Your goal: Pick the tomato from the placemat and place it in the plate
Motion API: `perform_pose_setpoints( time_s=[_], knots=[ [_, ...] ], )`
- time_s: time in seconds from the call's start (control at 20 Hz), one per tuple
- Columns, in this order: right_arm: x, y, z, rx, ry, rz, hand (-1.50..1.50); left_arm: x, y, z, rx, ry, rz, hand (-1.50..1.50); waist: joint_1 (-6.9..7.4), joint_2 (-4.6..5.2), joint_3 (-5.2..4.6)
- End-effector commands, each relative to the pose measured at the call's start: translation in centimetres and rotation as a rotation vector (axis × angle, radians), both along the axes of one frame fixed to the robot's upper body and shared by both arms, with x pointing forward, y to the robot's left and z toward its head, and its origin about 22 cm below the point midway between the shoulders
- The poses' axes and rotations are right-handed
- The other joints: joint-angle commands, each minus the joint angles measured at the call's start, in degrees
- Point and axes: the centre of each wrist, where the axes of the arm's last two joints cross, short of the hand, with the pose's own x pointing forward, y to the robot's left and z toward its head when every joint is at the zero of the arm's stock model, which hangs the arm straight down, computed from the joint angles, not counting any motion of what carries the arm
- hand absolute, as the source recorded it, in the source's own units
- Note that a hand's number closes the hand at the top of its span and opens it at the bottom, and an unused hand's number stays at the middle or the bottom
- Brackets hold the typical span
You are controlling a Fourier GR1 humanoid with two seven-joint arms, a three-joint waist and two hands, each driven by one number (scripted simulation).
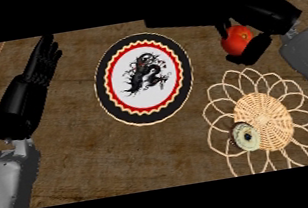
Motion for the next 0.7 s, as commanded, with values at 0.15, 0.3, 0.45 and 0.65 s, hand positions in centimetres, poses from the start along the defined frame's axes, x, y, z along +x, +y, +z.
perform_pose_setpoints(
  time_s=[0.15, 0.3, 0.45, 0.65],
  knots=[
    [2.1, -1.0, 1.3, 0.3, 0.088, 0.374, 1.5, 0.7, 0.6, 0.3, 0.005, 0.018, 0.028, 0.0, -1.64, -0.72, -0.24],
    [3.5, -0.5, 3.5, 0.309, 0.156, 0.451, 1.5, 0.3, 0.7, -0.7, 0.01, 0.026, 0.027, 0.0, -1.65, -1.27, -0.46],
    [4.5, 2.1, 3.5, 0.307, 0.185, 0.507, 1.5, 0.7, 1.7, -0.3, 0.009, 0.028, 0.047, 0.0, -2.25, -1.47, -0.51],
    [5.2, 5.3, 1.9, 0.309, 0.216, 0.542, 1.5, 0.6, 1.2, -1.4, 0.02, 0.023, 0.072, 0.0, -3.58, -1.89, -0.53]
  ],
)
